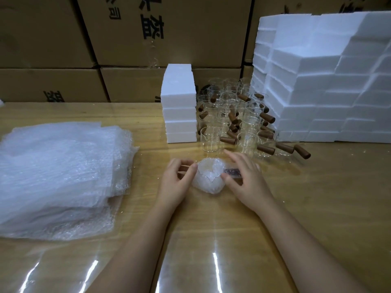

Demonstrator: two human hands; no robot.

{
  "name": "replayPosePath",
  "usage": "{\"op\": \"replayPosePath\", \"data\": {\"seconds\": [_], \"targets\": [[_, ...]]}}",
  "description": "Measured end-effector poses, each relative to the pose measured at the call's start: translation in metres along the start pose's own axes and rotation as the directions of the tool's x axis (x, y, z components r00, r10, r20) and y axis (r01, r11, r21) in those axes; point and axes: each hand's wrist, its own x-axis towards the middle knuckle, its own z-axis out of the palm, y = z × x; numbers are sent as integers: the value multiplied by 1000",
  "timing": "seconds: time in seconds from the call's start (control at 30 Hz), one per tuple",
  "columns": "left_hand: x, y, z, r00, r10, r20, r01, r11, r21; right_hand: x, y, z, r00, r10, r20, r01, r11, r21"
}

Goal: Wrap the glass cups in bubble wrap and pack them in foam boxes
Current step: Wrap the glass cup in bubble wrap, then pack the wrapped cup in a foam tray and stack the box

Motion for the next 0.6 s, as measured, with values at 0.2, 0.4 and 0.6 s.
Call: {"op": "replayPosePath", "data": {"seconds": [0.2,0.4,0.6], "targets": [[-5,1,-1,981,98,167,-116,988,102,2,9,-1,954,244,-173,-165,912,376],[0,-8,5,926,99,364,-198,949,247,15,4,-14,932,179,-315,-69,941,331],[5,-18,9,941,48,335,-105,982,154,92,1,-94,890,88,-448,-40,992,116]]}}
